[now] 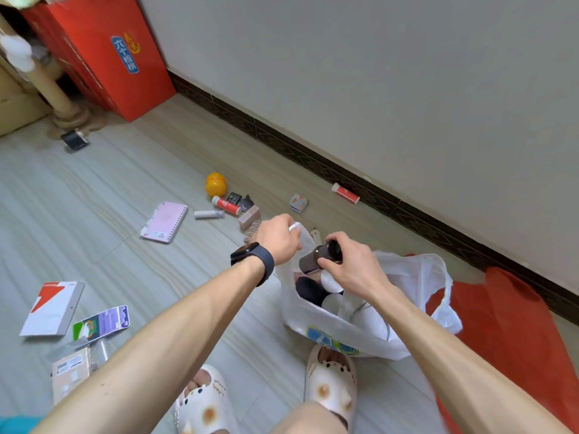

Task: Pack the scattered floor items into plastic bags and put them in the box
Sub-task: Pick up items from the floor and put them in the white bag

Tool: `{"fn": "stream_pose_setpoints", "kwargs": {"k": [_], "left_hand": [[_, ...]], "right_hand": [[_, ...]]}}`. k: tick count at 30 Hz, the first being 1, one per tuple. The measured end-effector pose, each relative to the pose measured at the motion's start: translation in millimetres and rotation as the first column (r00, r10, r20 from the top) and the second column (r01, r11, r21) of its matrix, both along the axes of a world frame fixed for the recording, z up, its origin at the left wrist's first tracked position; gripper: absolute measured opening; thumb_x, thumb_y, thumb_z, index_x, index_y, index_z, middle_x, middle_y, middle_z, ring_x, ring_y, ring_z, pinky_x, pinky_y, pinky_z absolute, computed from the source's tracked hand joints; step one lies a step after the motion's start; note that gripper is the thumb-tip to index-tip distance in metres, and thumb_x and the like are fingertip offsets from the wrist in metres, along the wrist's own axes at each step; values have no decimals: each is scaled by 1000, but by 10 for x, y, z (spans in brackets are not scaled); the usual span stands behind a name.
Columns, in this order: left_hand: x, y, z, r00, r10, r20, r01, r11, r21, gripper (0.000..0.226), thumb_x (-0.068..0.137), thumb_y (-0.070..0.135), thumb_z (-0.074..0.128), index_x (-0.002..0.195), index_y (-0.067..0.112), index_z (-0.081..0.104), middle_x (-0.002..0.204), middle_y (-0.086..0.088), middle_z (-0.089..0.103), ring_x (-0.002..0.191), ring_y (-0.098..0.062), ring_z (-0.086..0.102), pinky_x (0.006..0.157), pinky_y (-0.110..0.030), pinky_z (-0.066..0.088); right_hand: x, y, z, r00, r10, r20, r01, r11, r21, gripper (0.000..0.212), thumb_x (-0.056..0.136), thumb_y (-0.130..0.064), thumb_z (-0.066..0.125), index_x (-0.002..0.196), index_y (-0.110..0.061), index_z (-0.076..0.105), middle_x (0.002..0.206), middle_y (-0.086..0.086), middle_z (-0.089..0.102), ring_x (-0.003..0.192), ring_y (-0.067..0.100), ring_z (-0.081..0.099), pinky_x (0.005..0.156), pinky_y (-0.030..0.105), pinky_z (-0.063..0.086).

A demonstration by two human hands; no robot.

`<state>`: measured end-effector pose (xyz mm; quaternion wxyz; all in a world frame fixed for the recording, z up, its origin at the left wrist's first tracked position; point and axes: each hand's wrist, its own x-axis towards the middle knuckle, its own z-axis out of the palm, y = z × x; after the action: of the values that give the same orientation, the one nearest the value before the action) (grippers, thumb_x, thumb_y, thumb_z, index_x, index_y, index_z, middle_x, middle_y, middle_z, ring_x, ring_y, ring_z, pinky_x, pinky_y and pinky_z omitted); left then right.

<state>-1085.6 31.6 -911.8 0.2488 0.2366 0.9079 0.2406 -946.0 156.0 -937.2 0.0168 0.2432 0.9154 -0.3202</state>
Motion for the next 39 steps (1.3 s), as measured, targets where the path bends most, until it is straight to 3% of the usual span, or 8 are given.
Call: {"fn": "stream_pose_setpoints", "kwargs": {"k": [4,8,11,19,23,26,31,39], "left_hand": [[-88,60,26,957,164,238,-219,949,226,25,93,31,53,76,19,68,68,7,74,64,-10,70,87,-35,54],[-58,15,29,900,159,406,-315,880,355,18,97,26,54,94,18,71,73,5,73,53,-11,60,82,-31,54],[-84,-1,62,873,138,467,-329,875,355,18,100,24,52,102,18,69,76,4,72,51,-10,54,74,-26,50],[-185,-22,13,893,123,432,-246,938,243,16,97,19,51,99,16,67,71,5,70,51,-17,57,76,-30,51],[-120,-4,14,925,65,375,-158,962,224,18,96,24,52,105,18,67,77,5,74,55,-15,65,81,-29,52],[-89,-26,38,956,6,292,-58,983,172,18,95,24,50,105,21,64,81,6,74,61,-12,69,73,-24,52],[-68,-98,-34,995,-84,49,86,996,-38,44,86,25,51,128,16,51,100,-9,71,96,-31,65,84,-40,53],[2,-123,-51,974,-212,-79,202,971,-125,57,85,28,49,139,20,33,104,-6,67,97,-34,62,78,-44,53]], "right_hand": [[-267,29,-289,987,122,109,-131,988,76,48,88,-28,65,132,-26,47,125,5,58,113,31,57,90,40,46],[-439,73,-415,942,222,251,-274,942,194,47,90,-26,62,134,-24,45,127,8,55,105,40,59,85,45,49],[-453,67,-450,934,246,257,-310,918,248,41,90,-26,60,128,-20,46,122,10,54,97,43,60,78,48,51],[-420,166,-353,957,196,215,-232,960,157,42,83,-33,68,122,-25,55,113,4,62,104,32,59,84,40,48],[-340,-11,-433,891,273,362,-367,903,223,38,84,-32,67,116,-17,53,113,8,57,103,37,60,77,42,51],[-263,-112,-509,842,276,463,-436,854,284,46,86,-41,65,124,-19,51,118,8,57,107,36,59,74,40,46],[-213,-23,-401,868,236,437,-390,869,305,70,85,-48,64,146,-29,34,135,5,54,122,33,53,93,44,45],[237,232,-194,930,125,347,-239,920,310,55,91,-45,54,143,-30,43,140,-2,54,127,27,47,98,40,44]]}}
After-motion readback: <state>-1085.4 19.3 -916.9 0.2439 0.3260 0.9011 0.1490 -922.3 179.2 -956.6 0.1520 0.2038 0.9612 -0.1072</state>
